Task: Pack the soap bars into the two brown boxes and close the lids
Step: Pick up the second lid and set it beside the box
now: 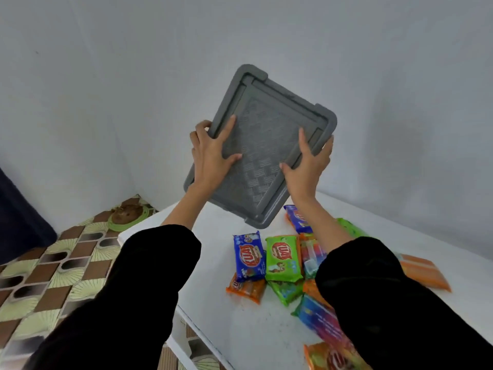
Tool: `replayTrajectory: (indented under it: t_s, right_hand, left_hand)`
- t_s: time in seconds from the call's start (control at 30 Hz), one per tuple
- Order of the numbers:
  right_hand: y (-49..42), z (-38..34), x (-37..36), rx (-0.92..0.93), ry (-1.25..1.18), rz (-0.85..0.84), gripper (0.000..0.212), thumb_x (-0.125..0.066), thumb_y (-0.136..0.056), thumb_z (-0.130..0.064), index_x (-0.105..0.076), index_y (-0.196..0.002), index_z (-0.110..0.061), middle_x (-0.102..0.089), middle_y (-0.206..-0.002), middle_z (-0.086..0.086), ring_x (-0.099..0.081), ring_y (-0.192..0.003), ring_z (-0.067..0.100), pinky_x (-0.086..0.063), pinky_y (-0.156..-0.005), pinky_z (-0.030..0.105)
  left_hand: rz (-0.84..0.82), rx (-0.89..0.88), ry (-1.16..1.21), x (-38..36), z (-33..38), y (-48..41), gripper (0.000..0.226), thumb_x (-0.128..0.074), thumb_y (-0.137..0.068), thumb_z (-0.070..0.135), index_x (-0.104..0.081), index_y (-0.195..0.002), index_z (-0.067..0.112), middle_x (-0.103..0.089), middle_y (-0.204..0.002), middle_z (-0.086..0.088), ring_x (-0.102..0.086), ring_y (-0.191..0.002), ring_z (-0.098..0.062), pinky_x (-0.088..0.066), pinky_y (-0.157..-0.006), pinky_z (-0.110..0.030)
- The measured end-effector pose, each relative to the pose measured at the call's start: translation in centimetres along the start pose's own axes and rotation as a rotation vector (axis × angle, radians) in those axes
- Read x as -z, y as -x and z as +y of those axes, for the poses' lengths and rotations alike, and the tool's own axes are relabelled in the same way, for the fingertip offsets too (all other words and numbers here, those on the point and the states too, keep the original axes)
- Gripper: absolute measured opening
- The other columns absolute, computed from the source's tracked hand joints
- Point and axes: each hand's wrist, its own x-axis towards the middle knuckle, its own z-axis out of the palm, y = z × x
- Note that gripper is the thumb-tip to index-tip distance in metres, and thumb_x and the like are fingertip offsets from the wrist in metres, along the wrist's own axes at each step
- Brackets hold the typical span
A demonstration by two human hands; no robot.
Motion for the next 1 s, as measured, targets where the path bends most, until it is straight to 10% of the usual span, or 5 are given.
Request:
replayTrajectory:
  t_s: [0.23, 0.57, 1.0]
  right_hand:
    - [-4.6, 1.0, 15.1, 0.176, 0.292, 0.176, 0.086, -0.075, -0.075, -0.012, -0.029, -0.145, -0.030, 0.005, -0.155, 0.017, -0.009, -0.142, 0.027, -0.005, -0.099, 0.006]
    - [-3.0, 11.3, 35.4, -0.099, 0.500, 0.260, 0.089, -0.076, -0.073, -0.005, -0.029, -0.146, -0.026, 0.009, -0.156, 0.016, 0.001, -0.144, 0.030, -0.010, -0.115, 0.028]
    - [-1.2, 22.2, 39.5, -0.265, 0.616, 0.164, 0.085, -0.068, -0.080, 0.000, -0.022, -0.148, -0.023, 0.015, -0.154, 0.020, 0.005, -0.143, 0.037, -0.013, -0.115, 0.035]
  left_hand:
    - [0.029, -0.123, 0.267, -3.2, 13.5, -0.8, 0.085, -0.073, -0.077, 0.033, -0.023, -0.146, 0.034, -0.026, -0.136, -0.017, -0.029, -0.125, -0.030, -0.044, -0.095, -0.032]
    - [-0.304, -0.278, 0.513, -12.8, 33.8, 6.1, 0.089, -0.074, -0.076, 0.034, -0.020, -0.147, 0.033, -0.024, -0.136, -0.018, -0.027, -0.126, -0.032, -0.044, -0.092, -0.035]
    - [-0.542, -0.240, 0.484, -21.4, 38.5, 12.6, 0.096, -0.078, -0.072, 0.027, -0.019, -0.148, 0.029, -0.020, -0.140, -0.018, -0.024, -0.131, -0.031, -0.042, -0.100, -0.039]
